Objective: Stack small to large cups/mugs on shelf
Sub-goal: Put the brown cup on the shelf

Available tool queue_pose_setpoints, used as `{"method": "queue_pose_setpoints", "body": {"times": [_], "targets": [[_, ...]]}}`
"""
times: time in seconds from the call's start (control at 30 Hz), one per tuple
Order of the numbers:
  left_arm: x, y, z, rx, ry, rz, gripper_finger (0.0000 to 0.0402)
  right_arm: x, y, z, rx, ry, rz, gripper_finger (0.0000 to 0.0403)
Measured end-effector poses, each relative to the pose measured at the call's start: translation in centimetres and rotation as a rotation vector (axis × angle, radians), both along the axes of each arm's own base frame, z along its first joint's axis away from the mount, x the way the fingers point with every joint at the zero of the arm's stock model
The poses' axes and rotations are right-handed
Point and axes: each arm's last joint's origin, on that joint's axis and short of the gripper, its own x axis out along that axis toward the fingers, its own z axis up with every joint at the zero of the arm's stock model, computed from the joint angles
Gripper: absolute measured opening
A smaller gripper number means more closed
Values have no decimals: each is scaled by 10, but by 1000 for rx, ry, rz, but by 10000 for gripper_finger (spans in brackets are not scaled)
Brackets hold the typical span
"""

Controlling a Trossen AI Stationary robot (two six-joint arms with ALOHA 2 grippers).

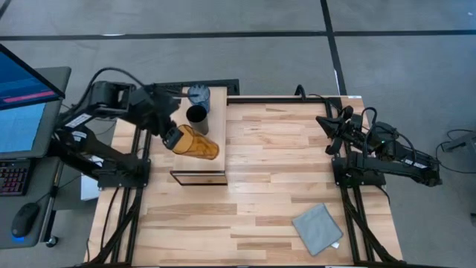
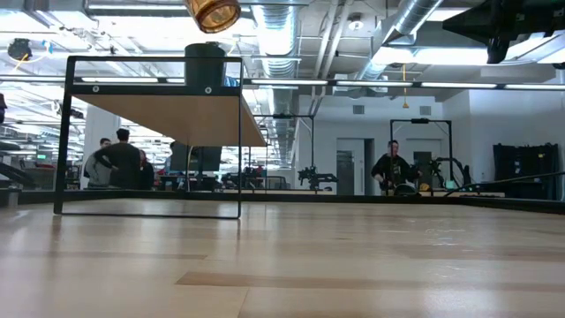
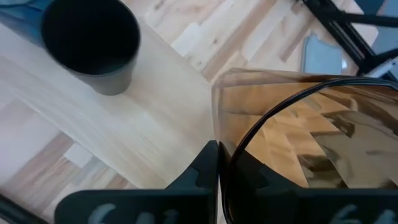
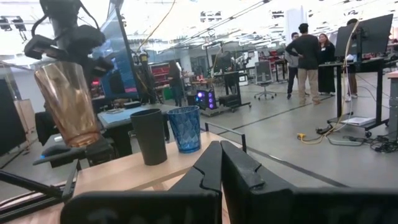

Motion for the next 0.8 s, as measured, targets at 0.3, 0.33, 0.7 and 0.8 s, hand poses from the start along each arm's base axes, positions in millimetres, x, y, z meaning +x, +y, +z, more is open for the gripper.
{"method": "queue_pose_setpoints", "body": {"times": [0.3, 0.33, 0.7, 0.8], "targets": [[23, 18, -12, -27, 62, -46, 0, 0, 0, 0, 0, 0, 0, 26], [25, 19, -13, -31, 66, -49, 0, 0, 0, 0, 0, 0, -1, 26], [25, 27, -16, -45, 72, -58, 0, 0, 0, -1, 2, 9, 0, 26], [26, 28, -16, -30, 76, -62, 0, 0, 0, -1, 2, 11, 0, 26]]}}
